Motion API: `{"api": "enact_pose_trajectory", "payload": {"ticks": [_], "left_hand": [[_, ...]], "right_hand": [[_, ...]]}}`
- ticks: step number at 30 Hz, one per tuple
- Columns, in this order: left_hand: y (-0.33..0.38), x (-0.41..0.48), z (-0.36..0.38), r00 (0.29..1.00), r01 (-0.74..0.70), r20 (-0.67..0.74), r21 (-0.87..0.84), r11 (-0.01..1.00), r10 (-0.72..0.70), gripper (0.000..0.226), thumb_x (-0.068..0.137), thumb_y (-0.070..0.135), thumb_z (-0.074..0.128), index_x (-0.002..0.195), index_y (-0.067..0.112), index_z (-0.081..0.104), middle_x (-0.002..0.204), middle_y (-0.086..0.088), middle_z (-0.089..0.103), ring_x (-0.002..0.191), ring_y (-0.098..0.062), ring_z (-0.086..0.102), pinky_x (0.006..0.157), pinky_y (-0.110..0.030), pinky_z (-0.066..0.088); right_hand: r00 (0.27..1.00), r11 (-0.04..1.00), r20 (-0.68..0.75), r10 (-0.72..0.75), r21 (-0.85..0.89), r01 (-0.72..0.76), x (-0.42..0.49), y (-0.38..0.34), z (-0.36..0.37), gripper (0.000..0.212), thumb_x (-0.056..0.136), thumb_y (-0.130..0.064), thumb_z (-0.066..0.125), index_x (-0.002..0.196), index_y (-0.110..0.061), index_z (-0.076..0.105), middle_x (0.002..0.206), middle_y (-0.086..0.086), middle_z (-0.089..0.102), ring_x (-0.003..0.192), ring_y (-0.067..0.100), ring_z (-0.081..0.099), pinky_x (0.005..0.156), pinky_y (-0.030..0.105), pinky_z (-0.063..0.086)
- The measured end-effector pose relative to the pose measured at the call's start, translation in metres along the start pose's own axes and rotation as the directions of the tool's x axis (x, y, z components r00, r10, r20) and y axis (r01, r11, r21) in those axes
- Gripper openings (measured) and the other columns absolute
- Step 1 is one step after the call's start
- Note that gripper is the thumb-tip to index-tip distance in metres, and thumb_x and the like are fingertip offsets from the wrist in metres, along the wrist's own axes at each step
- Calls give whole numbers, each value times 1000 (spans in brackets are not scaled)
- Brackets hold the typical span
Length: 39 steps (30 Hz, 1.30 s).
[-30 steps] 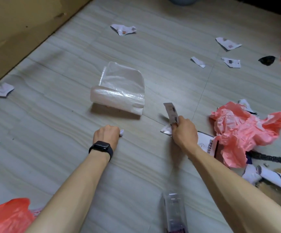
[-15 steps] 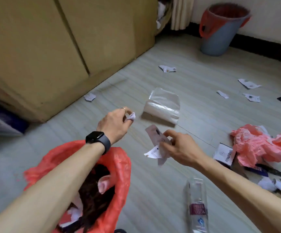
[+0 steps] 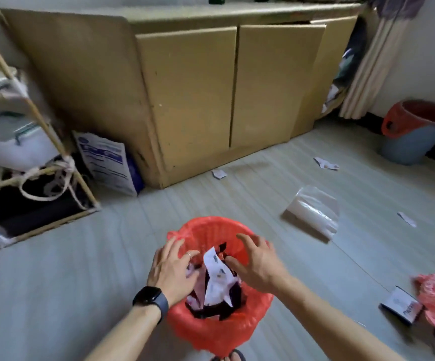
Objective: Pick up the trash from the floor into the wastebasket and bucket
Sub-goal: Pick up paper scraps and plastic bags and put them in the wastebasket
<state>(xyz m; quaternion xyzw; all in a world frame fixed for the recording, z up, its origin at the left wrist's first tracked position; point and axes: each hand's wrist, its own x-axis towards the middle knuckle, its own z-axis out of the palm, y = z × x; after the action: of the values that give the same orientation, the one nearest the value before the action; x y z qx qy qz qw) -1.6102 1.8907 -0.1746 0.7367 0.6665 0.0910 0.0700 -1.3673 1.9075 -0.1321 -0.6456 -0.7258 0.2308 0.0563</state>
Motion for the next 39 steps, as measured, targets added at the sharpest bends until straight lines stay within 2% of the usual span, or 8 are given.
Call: {"api": "enact_pose_trajectory", "payload": {"ticks": [4,7,12,15,18,25,31,39], "left_hand": [[-12,-14,16,985,61,160,-4,998,-59,71,88,29,55,153,36,28,165,-3,-9,152,-21,-11,121,-48,9],[-13,-17,16,985,97,144,24,995,-99,76,89,20,50,157,32,16,162,3,-25,149,-17,-22,121,-49,3],[-11,-17,9,978,97,175,111,989,-116,80,87,21,49,156,34,11,164,1,-18,151,-20,-15,120,-52,9],[-9,-13,-4,977,92,170,219,971,-131,72,89,30,50,154,37,20,161,-9,11,146,-29,15,114,-50,26],[-3,9,-28,977,128,133,247,961,-165,67,86,33,55,149,34,32,141,-7,39,127,-29,41,102,-44,37],[63,103,-39,995,46,82,169,984,-61,54,88,30,53,141,27,43,139,-6,44,130,-30,41,105,-43,34],[153,230,45,938,-215,305,141,966,164,51,88,33,53,139,31,48,144,0,42,135,-25,39,109,-39,33],[174,302,193,703,-308,706,198,931,82,63,90,32,47,151,32,30,154,-6,29,137,-32,38,110,-47,38]], "right_hand": [[974,978,-124,188,115,-174,-15,14,21,85,88,-46,59,157,-18,16,159,17,23,141,38,30,113,42,30],[975,927,-26,221,315,-202,-30,16,35,91,89,-40,50,160,-18,-2,155,20,31,128,41,48,95,40,42],[977,908,-31,212,376,-185,-37,16,43,88,90,-44,44,159,-25,-9,156,20,30,124,41,53,92,41,45],[993,966,76,89,237,-104,-30,29,34,85,100,-38,48,158,-24,-12,154,21,37,124,45,53,98,44,45],[986,987,156,64,134,-85,-20,43,9,77,98,-56,46,160,-29,9,150,16,45,134,37,47,109,37,38],[973,976,91,214,11,-216,41,130,-31,71,99,-57,41,153,-11,30,148,18,48,134,35,48,111,41,39],[934,941,114,337,-3,-339,108,234,-14,68,100,-44,46,155,-11,25,157,14,36,139,35,40,112,40,37],[903,906,176,391,99,-411,210,304,29,74,94,-28,48,159,-15,16,162,11,25,141,35,37,116,39,33]]}}
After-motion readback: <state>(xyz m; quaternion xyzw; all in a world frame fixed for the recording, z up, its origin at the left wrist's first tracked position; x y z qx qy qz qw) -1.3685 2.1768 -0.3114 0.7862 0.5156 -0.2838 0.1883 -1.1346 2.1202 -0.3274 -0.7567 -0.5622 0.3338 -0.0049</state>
